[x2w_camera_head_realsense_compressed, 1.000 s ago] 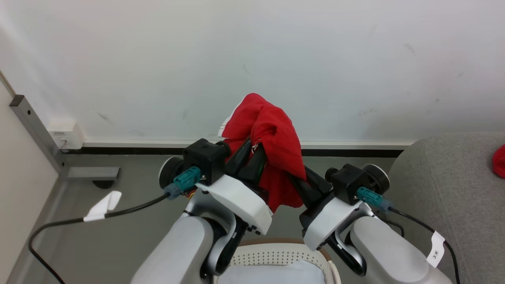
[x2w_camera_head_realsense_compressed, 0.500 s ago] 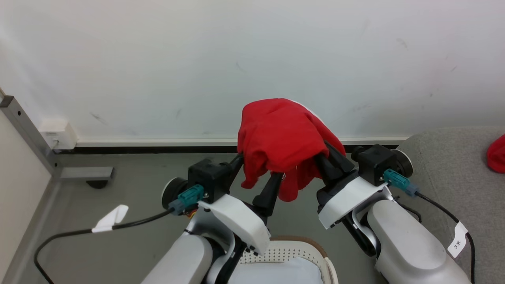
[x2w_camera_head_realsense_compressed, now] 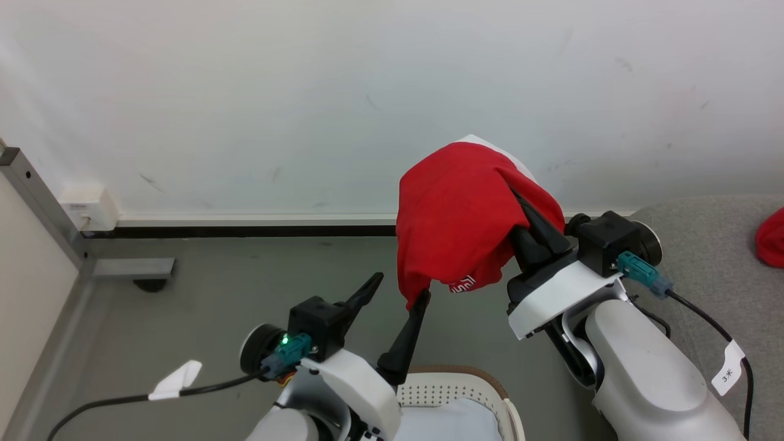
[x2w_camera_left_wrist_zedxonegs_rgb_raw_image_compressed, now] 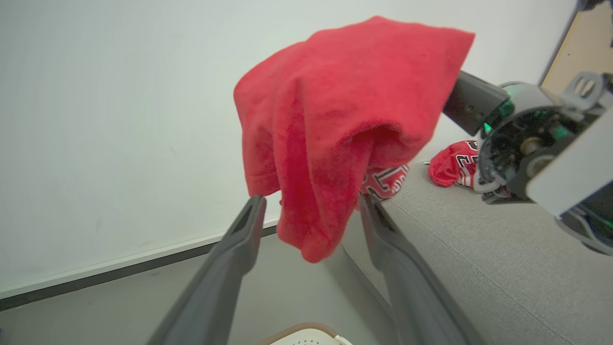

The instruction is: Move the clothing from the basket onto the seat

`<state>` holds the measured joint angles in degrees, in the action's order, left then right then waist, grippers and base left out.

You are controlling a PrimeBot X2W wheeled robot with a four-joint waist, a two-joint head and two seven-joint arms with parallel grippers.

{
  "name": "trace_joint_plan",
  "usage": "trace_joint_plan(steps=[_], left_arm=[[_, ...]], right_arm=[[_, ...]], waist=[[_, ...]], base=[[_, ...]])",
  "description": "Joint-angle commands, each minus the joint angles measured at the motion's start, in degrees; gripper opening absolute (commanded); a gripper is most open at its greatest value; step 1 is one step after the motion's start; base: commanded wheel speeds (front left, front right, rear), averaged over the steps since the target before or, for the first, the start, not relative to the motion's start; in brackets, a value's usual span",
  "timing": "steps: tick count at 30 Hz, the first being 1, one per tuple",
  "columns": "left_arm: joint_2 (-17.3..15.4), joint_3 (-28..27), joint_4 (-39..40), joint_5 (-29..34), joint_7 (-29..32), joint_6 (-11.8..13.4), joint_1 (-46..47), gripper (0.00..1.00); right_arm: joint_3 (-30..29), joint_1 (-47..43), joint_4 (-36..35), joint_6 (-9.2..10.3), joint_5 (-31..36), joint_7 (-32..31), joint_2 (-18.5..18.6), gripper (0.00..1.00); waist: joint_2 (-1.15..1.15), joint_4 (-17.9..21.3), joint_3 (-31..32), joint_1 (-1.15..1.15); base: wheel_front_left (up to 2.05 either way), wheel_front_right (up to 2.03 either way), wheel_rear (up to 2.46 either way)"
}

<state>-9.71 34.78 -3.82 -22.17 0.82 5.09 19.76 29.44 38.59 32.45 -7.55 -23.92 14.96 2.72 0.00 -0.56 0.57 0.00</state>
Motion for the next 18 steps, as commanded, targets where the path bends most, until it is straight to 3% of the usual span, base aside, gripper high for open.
trace_joint_plan(steps=[1, 18], left_arm=[[-0.2, -0.3, -0.2, 0.3, -0.5, 0.1, -0.6, 1.00], [-1.4, -0.9, -0.1, 0.4, -0.7, 1.6, 0.0, 1.00]], right_arm=[[-0.2, -0.2, -0.3, 0.13, 0.6, 0.1, 0.1, 0.00], [-1.8, -1.8, -0.7, 0.13, 1.2, 0.1, 0.1, 0.00]], waist=[[0.00, 0.0, 0.0, 0.00], [0.00, 3.4, -0.6, 0.00]], base=[[0.00, 0.00, 0.00], [0.00, 0.00, 0.00]])
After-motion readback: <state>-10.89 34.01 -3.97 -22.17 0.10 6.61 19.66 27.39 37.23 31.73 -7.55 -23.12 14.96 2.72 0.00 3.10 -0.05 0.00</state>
